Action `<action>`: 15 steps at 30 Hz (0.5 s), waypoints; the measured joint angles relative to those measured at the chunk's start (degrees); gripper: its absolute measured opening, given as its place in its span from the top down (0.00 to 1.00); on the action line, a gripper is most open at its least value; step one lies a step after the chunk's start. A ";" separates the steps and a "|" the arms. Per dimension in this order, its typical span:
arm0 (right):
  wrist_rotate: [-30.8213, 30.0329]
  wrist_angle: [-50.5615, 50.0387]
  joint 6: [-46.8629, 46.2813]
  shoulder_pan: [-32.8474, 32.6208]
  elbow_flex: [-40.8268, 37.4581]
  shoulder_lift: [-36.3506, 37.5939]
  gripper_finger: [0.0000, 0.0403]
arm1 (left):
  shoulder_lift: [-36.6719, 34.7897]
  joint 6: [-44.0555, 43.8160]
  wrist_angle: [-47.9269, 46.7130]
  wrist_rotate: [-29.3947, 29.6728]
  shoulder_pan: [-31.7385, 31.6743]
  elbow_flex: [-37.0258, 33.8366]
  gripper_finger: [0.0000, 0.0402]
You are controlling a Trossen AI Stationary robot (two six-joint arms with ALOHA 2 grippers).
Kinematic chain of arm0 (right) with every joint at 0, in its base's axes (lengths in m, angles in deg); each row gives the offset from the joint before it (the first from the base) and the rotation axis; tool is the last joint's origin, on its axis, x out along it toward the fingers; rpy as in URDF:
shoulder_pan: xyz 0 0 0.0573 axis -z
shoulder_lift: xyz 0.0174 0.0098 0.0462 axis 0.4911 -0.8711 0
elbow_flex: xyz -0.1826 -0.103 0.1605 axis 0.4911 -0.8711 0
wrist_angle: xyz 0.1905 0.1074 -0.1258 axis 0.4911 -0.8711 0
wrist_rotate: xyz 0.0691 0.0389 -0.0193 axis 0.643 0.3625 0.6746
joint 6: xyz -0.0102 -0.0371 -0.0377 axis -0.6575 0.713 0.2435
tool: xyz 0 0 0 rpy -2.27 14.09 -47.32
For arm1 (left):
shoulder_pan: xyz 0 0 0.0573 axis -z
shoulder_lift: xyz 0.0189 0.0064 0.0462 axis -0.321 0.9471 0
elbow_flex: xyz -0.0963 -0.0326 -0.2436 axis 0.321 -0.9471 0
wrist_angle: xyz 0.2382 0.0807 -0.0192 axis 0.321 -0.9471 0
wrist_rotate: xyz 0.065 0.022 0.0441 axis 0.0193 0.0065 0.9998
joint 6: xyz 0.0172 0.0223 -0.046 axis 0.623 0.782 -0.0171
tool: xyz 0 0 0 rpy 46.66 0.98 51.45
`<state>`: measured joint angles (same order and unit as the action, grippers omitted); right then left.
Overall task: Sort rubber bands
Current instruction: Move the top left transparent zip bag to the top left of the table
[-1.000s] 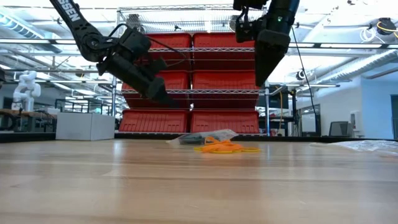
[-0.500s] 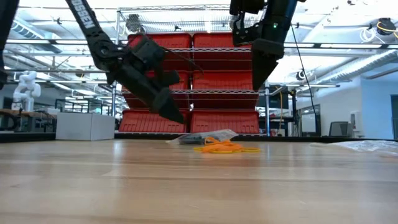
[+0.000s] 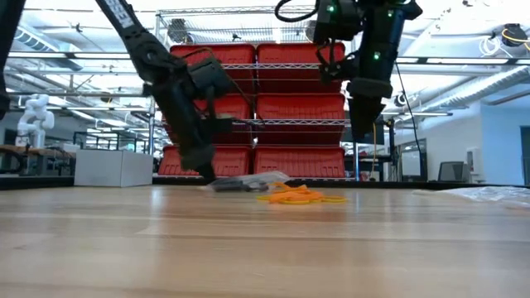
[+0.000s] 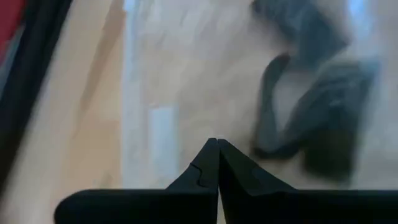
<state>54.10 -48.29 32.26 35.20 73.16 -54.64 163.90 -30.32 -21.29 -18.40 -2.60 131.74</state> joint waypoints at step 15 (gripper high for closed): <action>-0.17 5.61 0.03 -2.91 -1.18 0.02 1.00 | -10.49 -6.52 5.95 -5.94 0.36 0.00 1.00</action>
<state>53.93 -42.68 32.29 32.29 71.99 -54.61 153.41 -36.84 -15.35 -24.34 -2.24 131.74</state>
